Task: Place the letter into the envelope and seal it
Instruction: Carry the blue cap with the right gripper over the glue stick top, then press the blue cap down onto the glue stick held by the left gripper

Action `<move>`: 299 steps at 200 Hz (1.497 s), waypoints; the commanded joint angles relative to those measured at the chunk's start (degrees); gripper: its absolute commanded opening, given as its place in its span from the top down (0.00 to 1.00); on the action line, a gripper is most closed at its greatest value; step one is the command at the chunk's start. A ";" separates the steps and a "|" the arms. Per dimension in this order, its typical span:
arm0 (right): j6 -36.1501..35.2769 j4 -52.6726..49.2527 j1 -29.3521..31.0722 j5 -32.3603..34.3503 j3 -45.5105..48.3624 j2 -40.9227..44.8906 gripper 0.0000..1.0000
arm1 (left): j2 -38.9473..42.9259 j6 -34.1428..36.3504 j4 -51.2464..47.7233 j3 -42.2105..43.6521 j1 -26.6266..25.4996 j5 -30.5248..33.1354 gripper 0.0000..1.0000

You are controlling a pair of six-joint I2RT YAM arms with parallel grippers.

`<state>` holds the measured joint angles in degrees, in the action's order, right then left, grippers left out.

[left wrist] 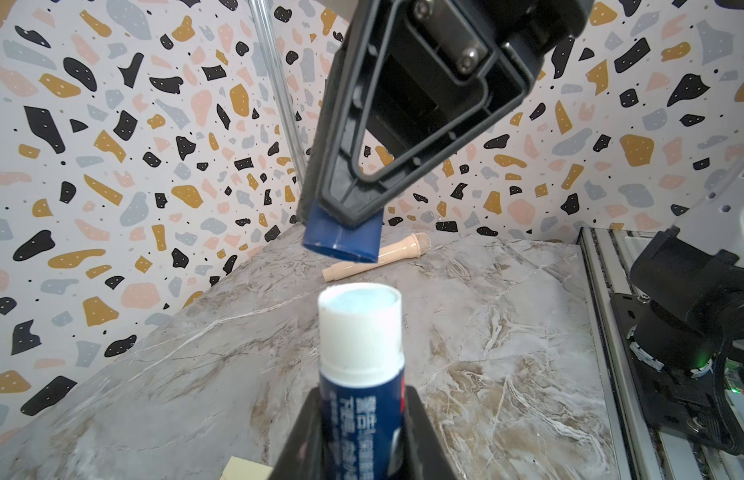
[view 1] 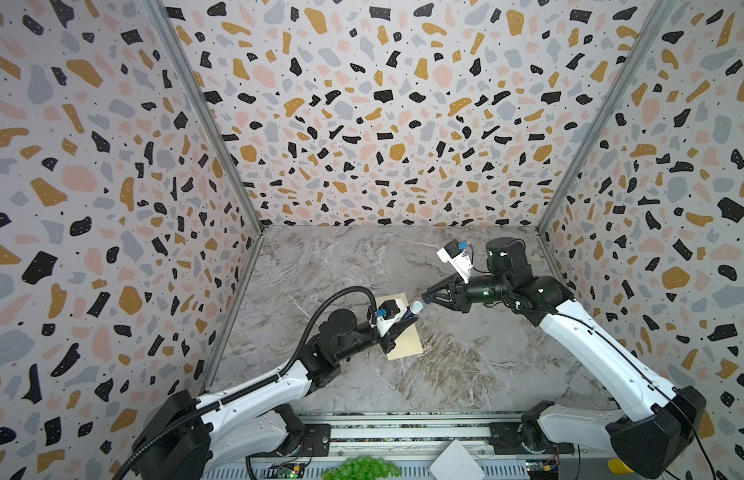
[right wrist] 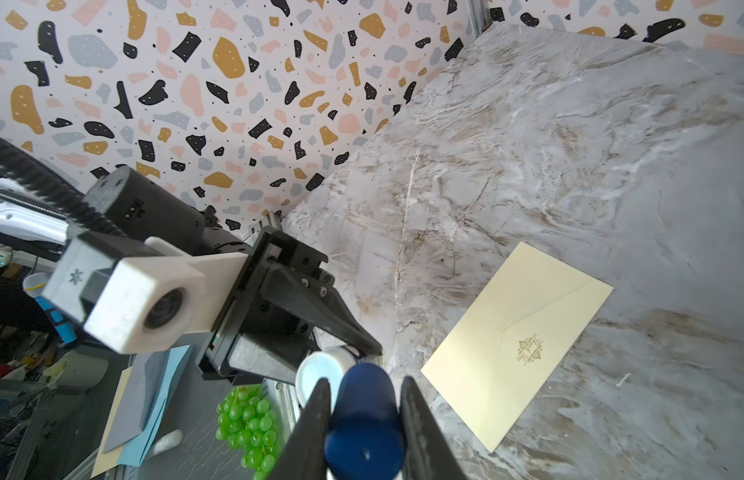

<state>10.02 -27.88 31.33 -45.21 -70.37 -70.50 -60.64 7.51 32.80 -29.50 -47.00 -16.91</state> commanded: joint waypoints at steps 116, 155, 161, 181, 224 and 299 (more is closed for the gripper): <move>-0.67 -1.07 4.02 -1.33 -1.53 -1.87 0.77 | 0.95 0.65 3.85 0.14 -0.37 -1.55 1.00; -1.64 -2.03 4.72 -1.04 -2.24 -2.76 0.76 | 0.57 0.77 3.36 -0.19 -0.44 -1.81 1.00; -1.67 -2.06 4.84 -1.07 -2.36 -2.88 0.76 | 0.46 0.75 3.40 -0.29 -0.44 -1.85 1.00; -1.85 -2.18 5.11 -1.01 -2.56 -3.15 0.76 | 0.18 0.80 3.05 -0.45 -0.41 -1.83 1.00; -1.67 -2.10 5.48 -1.23 -2.67 -3.33 0.74 | 0.09 0.74 2.99 -0.65 -0.46 -1.46 1.00; -1.56 -2.27 7.16 -0.26 -2.41 -3.24 0.71 | -0.05 0.47 2.45 -0.91 -0.45 -0.55 1.00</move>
<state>8.91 -28.88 36.16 -43.72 -71.46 -73.58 -60.77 7.75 30.09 -29.26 -47.05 -17.10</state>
